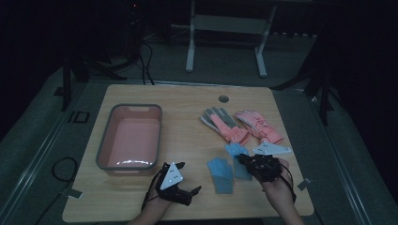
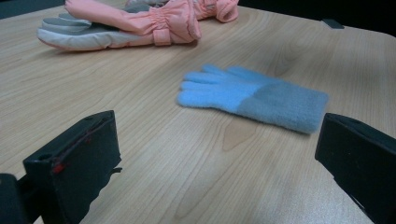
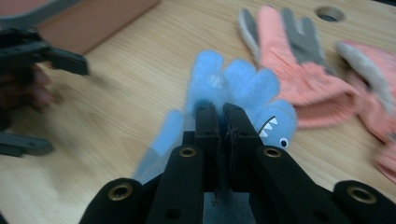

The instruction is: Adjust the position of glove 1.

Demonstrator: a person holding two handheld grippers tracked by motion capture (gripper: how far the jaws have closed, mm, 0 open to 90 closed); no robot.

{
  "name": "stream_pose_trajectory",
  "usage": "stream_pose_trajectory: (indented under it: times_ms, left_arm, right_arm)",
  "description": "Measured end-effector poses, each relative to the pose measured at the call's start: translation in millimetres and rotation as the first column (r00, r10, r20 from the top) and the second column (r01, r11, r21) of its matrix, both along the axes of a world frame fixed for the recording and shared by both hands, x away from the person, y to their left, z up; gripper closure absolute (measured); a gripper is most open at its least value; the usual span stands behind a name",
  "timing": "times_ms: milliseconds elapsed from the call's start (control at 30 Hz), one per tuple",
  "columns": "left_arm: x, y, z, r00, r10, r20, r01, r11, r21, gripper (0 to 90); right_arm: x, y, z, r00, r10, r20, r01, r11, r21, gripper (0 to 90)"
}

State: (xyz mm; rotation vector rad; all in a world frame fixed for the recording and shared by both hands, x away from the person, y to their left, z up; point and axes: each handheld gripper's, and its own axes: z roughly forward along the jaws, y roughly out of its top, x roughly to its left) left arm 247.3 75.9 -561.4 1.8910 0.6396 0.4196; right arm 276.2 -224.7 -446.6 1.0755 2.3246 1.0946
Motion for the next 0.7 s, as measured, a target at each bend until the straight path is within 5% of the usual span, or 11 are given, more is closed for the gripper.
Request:
stream_pose_trajectory:
  times_ms: [367,700]
  left_arm:
    - [-0.4,-0.1,0.0,1.0000,-0.001,0.000,0.001,1.0000,-0.001,0.1]
    - [-0.4,-0.2,0.0,1.0000,-0.003,0.000,0.003,1.0000,-0.001,0.1]
  right_arm:
    - [3.4,39.0,-31.0,0.9966,0.043,-0.070,-0.046,0.998,-0.042,85.5]
    - [7.0,45.3,-58.9,0.9915,0.012,-0.129,-0.024,0.996,-0.088,85.4]
